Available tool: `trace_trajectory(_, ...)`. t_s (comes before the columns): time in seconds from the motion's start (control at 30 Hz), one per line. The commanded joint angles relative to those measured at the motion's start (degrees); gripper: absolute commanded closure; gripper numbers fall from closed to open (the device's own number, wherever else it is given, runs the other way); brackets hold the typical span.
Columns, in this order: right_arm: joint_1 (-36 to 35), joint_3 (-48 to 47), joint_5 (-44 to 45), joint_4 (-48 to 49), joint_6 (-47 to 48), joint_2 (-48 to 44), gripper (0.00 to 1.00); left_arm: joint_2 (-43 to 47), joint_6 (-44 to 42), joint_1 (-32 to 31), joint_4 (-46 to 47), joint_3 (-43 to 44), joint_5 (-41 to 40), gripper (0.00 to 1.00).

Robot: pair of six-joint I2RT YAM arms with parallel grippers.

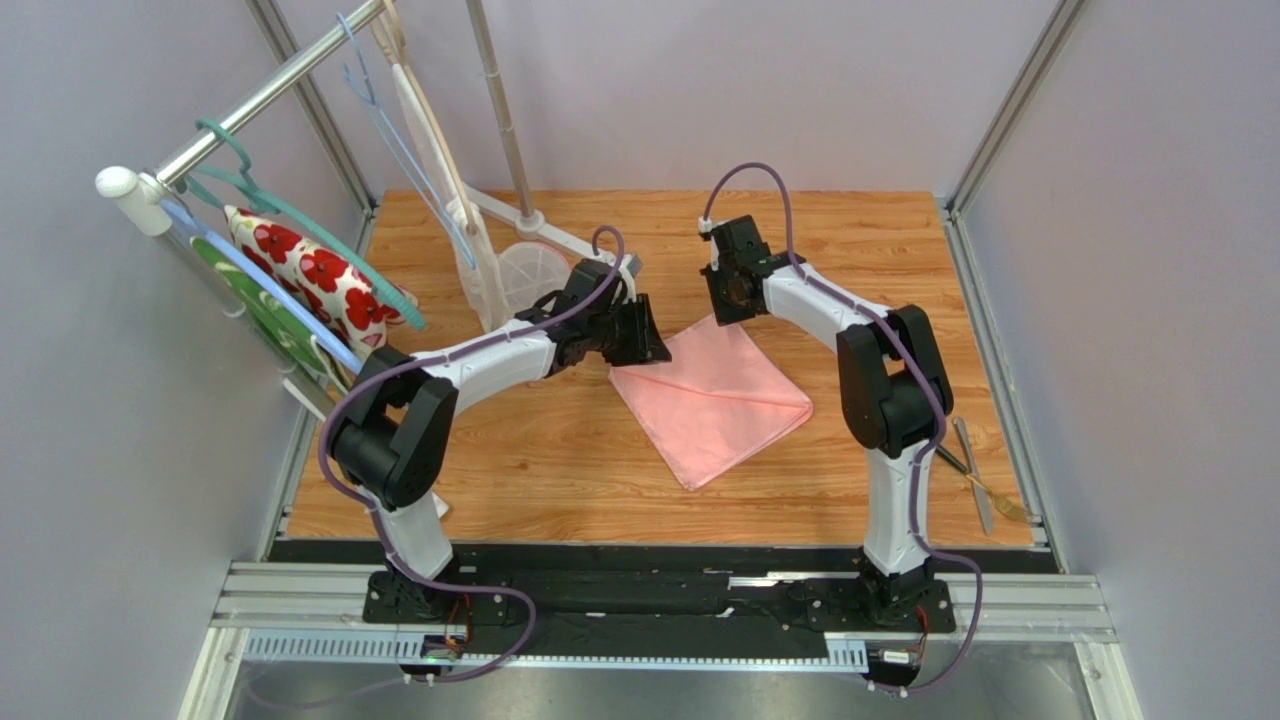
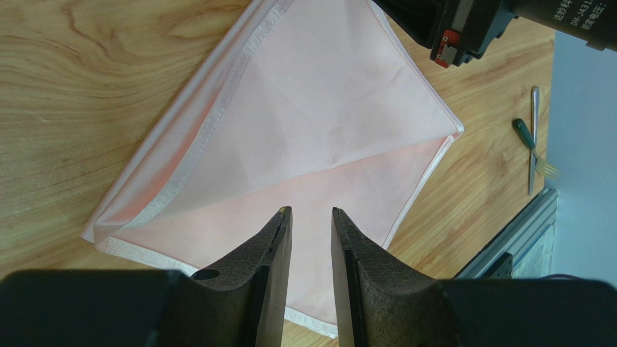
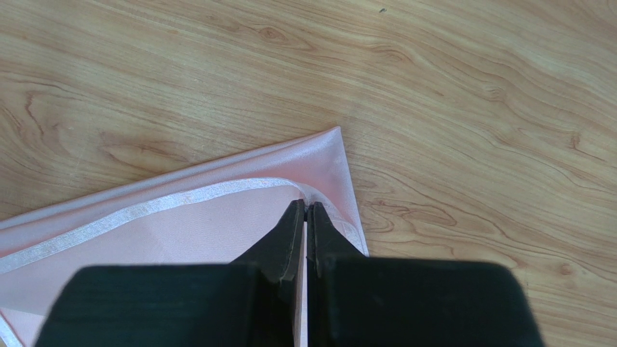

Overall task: Fold the napkin into a case and place the utensils inside
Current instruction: Fold the top corner of the square-folded napkin at the center of the board.

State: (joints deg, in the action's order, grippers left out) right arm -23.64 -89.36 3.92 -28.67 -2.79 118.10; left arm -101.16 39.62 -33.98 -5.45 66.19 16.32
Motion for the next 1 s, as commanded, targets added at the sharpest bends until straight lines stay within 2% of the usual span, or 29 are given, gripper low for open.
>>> trace_trajectory(0.0,0.3,-2.7,-0.8,0.7,-0.6,1.3,1.0,-0.2,-1.2,0.3,-0.3,2.5,-0.8,0.65)
trace_trajectory(0.37,1.1,-4.3,-1.5,-0.2,-0.6,2.7,1.0,-4.0,-1.2,0.3,-1.5,5.5,1.0,0.65)
trace_trajectory(0.53,1.2,-4.3,-2.0,-0.6,-0.9,2.2,0.96,-4.7,-1.2,0.4,-1.9,6.5,1.0,0.65)
trace_trajectory(0.67,1.2,-4.2,-2.6,-1.7,-1.9,1.5,0.87,-5.4,-1.2,0.6,-2.5,7.3,1.1,0.65)
trace_trajectory(0.73,1.2,-4.5,-2.0,-2.5,-2.7,0.7,0.79,-5.9,-1.2,0.9,-2.5,7.5,1.1,0.65)
trace_trajectory(0.77,1.3,-4.8,-1.6,-4.4,-3.4,0.3,0.71,-6.1,-1.1,1.1,-2.6,7.5,1.4,0.65)
trace_trajectory(0.83,1.5,-4.7,-1.5,-5.6,-5.3,-1.3,0.65,-7.2,-1.2,1.5,-3.0,8.2,1.9,0.65)
trace_trajectory(0.87,1.8,-4.2,-1.2,-6.6,-5.9,-3.7,0.57,-7.5,-1.3,1.5,-3.2,8.2,2.1,0.65)
trace_trajectory(0.97,2.4,-1.4,-1.6,-8.1,-8.5,-8.9,0.48,-8.1,-1.4,1.8,-3.2,8.2,2.3,0.65)
